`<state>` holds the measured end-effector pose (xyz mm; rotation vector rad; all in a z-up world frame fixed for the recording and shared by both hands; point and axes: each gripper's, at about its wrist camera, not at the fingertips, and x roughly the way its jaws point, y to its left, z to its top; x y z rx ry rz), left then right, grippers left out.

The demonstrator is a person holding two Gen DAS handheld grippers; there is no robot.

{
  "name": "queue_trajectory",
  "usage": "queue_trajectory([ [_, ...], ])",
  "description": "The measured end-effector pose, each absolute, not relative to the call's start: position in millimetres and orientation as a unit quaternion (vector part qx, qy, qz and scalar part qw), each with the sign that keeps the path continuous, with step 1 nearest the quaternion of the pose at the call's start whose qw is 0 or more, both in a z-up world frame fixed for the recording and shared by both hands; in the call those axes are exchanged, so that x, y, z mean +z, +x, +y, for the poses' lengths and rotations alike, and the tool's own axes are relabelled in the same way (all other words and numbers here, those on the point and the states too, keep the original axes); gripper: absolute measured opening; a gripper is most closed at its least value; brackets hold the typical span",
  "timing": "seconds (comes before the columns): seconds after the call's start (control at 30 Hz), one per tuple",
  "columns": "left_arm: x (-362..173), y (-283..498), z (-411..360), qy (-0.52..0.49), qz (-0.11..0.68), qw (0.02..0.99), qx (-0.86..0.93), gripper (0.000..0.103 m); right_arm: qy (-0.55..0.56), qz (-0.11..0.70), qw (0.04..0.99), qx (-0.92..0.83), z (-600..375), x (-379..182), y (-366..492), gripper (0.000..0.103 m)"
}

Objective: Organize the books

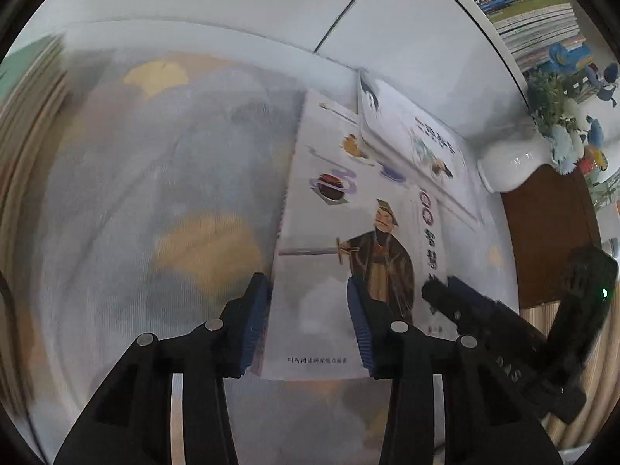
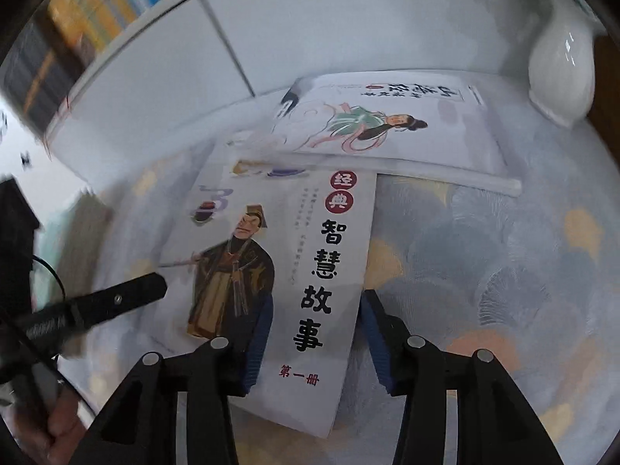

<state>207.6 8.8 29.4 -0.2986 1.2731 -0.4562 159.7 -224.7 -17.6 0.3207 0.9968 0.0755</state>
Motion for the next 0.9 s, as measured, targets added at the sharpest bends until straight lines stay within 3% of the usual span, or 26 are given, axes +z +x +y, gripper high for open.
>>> queue_trajectory([
  [0.1,39,153,26,-0.192,0.587,0.751,-0.234,0.038,0.161,0.486,0.856,0.067,-233,-15,128,0.046],
  [0.27,22,30,28,-0.177,0.636,0.717,-0.226,0.038,0.152,0.519,0.832,0.124,-229,-30,38,0.046],
  [0.4,27,-18,27,-0.198,0.626,0.726,-0.205,0.038,0.158,0.542,0.814,0.137,-234,-33,-10,0.045],
  [0.53,27,-24,32,-0.223,0.614,0.731,-0.196,0.038,0.105,0.548,0.819,0.135,-224,-39,-37,0.045],
  [0.63,21,-19,54,-0.298,0.611,0.703,-0.207,0.038,0.067,0.544,0.826,0.133,-216,-39,-42,0.045],
  [0.73,18,-14,53,-0.386,0.594,0.659,-0.253,0.038,0.107,0.548,0.816,0.15,-226,-41,-39,0.045],
  [0.9,21,-9,45,-0.366,0.593,0.679,-0.23,0.038,0.179,0.547,0.801,0.164,-245,-47,-41,0.044],
])
